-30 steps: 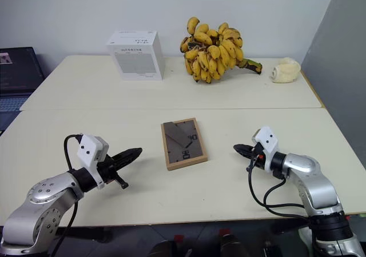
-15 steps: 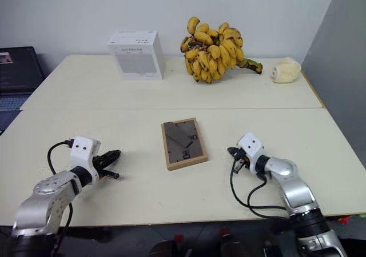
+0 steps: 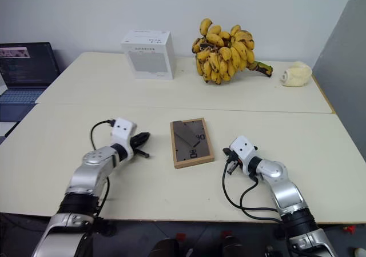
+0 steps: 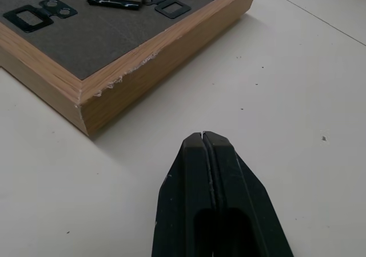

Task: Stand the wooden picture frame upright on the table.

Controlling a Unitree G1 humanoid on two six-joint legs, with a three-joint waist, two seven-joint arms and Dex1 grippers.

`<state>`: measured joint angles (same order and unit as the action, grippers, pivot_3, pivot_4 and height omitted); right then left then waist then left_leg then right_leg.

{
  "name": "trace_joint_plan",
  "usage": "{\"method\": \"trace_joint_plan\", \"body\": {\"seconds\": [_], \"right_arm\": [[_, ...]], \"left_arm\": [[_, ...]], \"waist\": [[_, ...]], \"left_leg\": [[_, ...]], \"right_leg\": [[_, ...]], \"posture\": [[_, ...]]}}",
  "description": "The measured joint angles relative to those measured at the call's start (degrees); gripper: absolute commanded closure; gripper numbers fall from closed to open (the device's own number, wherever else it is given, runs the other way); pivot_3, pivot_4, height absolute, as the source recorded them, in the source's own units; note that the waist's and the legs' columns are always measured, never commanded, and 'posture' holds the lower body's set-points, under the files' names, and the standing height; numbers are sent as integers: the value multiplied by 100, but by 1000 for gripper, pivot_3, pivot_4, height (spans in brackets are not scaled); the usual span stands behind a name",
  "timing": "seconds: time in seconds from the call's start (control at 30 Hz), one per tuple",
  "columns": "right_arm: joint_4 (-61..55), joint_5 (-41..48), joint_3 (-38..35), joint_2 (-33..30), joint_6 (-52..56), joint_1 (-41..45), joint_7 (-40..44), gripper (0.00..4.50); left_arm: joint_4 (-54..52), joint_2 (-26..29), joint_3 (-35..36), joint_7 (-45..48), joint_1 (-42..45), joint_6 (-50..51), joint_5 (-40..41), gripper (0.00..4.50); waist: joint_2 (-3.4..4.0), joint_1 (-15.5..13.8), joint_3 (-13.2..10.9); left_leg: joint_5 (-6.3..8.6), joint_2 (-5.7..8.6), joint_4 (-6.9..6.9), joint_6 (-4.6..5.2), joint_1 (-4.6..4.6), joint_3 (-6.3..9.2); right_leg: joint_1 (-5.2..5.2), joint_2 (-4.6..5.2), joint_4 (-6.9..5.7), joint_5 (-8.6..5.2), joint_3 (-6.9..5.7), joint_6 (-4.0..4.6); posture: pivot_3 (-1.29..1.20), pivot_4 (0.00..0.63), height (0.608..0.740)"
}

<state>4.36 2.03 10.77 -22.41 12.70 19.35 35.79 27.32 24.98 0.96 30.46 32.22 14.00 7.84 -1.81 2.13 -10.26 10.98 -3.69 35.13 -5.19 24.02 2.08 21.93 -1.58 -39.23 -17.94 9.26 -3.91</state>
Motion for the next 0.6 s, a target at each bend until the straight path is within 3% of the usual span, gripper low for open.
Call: {"method": "trace_joint_plan", "body": {"seconds": [0.37, 0.6], "right_arm": [[-738, 488, 14, 5, 469, -264, 577, 4500], [-1032, 604, 24, 1, 717, -322, 658, 4500]], "left_arm": [[1165, -412, -401, 375, 726, -919, -422, 4500], [1330, -471, -406, 441, 792, -1077, -494, 4500]], "waist": [[0, -33, 0], [0, -32, 0]], "left_leg": [[0, 5, 4, 0, 0, 56], [-1, 5, 7, 0, -2, 67]], "right_leg": [[-33, 0, 10, -1, -50, 0], [-42, 0, 10, -5, -59, -8]], "posture": [[0, 150, 740], [0, 150, 740]]}}
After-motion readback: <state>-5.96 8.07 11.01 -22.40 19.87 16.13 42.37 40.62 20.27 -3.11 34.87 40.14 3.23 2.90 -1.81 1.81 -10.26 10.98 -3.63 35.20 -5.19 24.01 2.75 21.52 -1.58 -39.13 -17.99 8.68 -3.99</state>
